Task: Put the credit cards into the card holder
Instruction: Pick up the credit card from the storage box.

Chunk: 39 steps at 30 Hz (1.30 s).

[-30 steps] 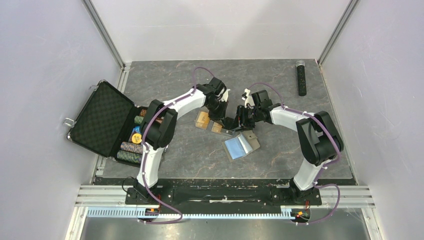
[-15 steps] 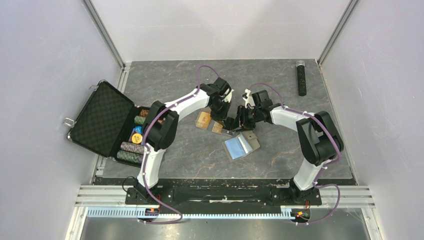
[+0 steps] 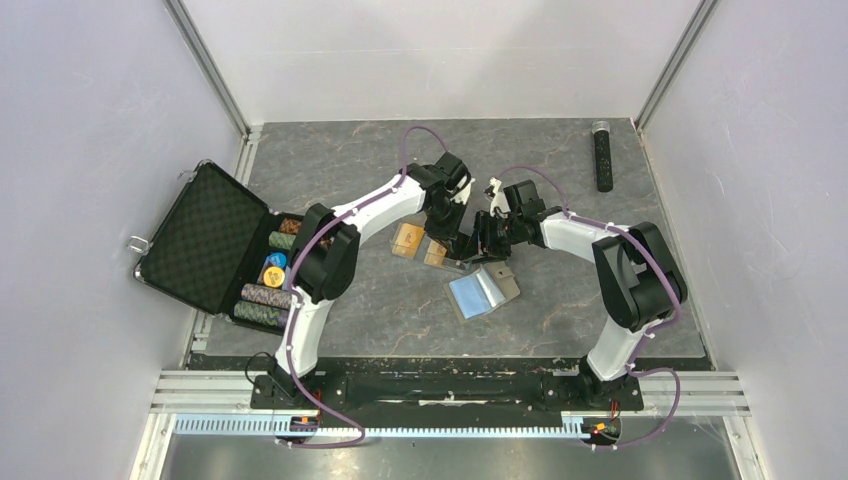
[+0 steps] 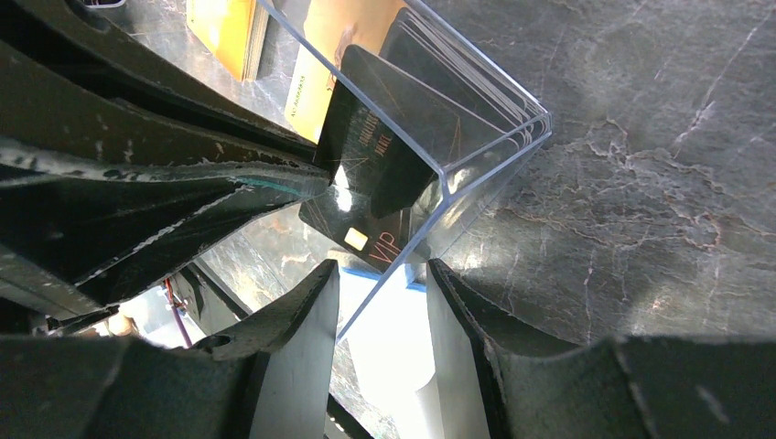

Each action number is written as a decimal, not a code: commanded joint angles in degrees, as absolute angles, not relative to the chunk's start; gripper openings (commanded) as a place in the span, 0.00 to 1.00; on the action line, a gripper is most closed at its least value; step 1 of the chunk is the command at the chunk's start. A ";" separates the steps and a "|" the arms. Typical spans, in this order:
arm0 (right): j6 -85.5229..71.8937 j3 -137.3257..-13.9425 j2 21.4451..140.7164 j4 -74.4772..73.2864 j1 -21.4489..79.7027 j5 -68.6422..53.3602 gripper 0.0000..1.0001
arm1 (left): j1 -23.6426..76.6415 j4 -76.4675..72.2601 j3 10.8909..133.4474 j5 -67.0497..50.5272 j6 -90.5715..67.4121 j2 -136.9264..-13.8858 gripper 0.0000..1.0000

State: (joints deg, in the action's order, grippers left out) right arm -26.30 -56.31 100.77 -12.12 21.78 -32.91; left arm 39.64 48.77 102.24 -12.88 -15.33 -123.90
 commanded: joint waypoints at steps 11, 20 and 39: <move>-25.45 -55.73 99.60 -11.04 21.88 -32.53 0.43 | 39.84 41.80 101.58 -24.28 -16.39 -120.46 0.21; -25.44 -55.54 99.28 -11.03 21.84 -32.36 0.43 | 38.68 40.67 99.84 -25.61 -18.15 -122.28 0.25; -24.68 -59.12 86.83 -10.72 19.13 -33.67 0.86 | 24.46 15.37 81.59 -41.76 -31.82 -100.91 0.02</move>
